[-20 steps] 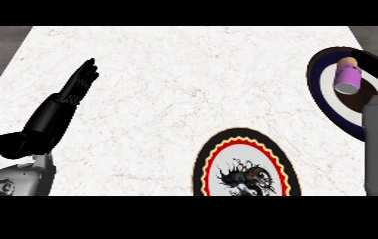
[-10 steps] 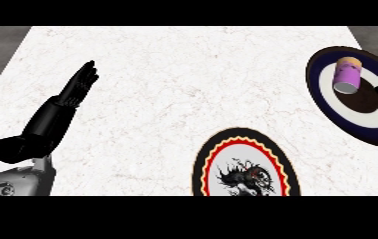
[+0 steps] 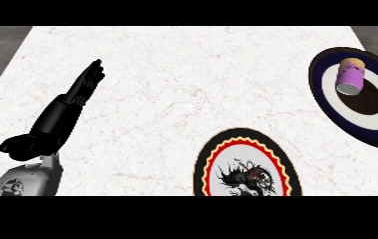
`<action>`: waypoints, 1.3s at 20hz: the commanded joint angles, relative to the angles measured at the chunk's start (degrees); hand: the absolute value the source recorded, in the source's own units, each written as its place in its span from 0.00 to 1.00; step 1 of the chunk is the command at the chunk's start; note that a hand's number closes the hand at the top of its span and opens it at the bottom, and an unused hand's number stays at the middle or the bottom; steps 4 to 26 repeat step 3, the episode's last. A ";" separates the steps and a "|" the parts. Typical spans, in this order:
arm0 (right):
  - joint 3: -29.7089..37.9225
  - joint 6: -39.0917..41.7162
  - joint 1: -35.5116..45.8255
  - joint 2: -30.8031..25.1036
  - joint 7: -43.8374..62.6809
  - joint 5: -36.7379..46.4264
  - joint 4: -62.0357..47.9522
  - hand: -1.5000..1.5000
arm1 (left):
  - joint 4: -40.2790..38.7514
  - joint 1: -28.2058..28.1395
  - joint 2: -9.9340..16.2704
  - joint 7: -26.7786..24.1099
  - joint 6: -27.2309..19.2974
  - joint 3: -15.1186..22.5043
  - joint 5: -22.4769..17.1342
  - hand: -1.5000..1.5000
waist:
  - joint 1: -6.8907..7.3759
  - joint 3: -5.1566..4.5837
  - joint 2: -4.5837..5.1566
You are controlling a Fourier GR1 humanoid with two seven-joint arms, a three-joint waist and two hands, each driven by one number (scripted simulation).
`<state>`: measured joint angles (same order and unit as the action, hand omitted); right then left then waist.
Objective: Pick the can from the plate and place it in the plate
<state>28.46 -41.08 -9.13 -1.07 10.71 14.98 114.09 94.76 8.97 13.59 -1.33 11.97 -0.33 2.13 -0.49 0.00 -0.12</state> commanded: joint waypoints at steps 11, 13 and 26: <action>-2.23 3.07 -7.37 1.03 -4.35 -5.34 3.68 0.00 | 2.36 -2.69 0.54 -0.07 2.05 -1.57 -0.30 0.50 | 0.28 0.02 0.02; -2.23 3.07 -7.37 1.03 -4.35 -5.34 3.68 0.00 | 2.36 -2.69 0.54 -0.07 2.05 -1.57 -0.30 0.50 | 0.28 0.02 0.02; -2.23 3.07 -7.37 1.03 -4.35 -5.34 3.68 0.00 | 2.36 -2.69 0.54 -0.07 2.05 -1.57 -0.30 0.50 | 0.28 0.02 0.02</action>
